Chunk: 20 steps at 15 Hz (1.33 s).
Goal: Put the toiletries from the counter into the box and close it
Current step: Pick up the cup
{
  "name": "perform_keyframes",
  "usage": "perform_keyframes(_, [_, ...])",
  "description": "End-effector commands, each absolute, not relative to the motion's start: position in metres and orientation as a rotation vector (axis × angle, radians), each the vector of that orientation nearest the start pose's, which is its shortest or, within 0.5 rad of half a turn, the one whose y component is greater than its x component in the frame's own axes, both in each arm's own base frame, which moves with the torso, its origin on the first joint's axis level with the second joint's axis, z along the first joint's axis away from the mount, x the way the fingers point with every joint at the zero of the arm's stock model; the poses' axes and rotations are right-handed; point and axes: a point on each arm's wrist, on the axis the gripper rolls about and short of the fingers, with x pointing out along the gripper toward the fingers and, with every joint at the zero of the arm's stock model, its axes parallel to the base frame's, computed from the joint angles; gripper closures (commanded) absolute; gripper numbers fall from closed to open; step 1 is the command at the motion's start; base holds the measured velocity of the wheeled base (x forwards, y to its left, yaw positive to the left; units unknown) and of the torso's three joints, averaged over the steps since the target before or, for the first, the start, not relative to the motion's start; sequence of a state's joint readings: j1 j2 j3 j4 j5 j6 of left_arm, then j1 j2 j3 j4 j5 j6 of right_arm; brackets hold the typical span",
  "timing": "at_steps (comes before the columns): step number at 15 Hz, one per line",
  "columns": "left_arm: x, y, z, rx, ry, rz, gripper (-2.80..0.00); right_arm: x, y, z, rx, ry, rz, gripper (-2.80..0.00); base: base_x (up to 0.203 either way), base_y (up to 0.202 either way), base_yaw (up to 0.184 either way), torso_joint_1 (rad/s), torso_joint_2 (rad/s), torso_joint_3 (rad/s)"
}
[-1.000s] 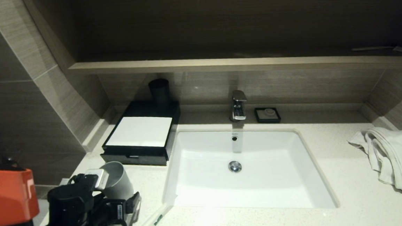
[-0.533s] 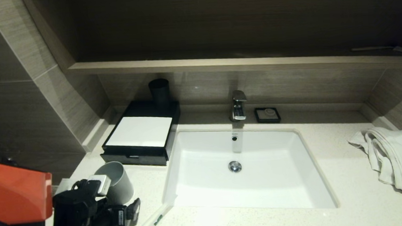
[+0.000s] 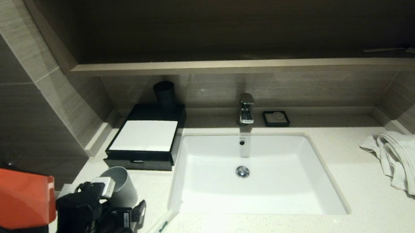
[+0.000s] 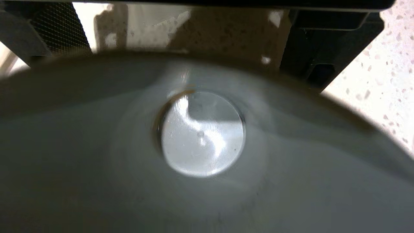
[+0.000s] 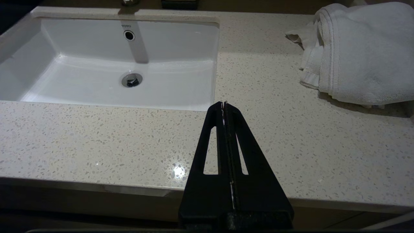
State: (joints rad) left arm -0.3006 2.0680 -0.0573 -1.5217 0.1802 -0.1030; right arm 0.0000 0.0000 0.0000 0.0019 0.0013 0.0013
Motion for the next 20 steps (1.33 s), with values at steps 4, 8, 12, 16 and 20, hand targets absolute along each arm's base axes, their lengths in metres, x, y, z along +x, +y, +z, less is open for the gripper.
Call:
perform_keyframes(4, [0.223, -0.065, 0.033, -0.003, 0.43, -0.093, -2.8, -0.023, 0.0, 0.075, 0.002, 0.002, 0.002, 0.0, 0.0, 0.0, 0.0, 0.0, 0.0, 0.0])
perform_keyframes(8, [0.227, -0.066, 0.035, -0.008, 0.414, -0.095, -2.8, -0.023, 0.0, 0.075, 0.002, 0.002, 0.002, 0.0, 0.0, 0.0, 0.0, 0.0, 0.0, 0.0])
perform_keyframes(12, [0.23, -0.067, 0.035, -0.011, 0.406, -0.096, -2.8, -0.023, 0.0, 0.075, 0.002, 0.002, 0.002, 0.0, 0.0, 0.0, 0.0, 0.0, 0.0, 0.0])
perform_keyframes(16, [0.233, -0.068, 0.035, -0.013, 0.397, -0.095, -2.8, -0.023, 0.0, 0.075, 0.002, 0.002, 0.002, 0.0, 0.0, 0.0, 0.0, 0.0, 0.0, 0.0])
perform_keyframes(20, [0.236, -0.069, 0.036, -0.011, 0.385, -0.095, -2.8, -0.023, 0.0, 0.075, 0.002, 0.002, 0.0, 0.0, 0.0, 0.0, 0.0, 0.0, 0.0, 0.0])
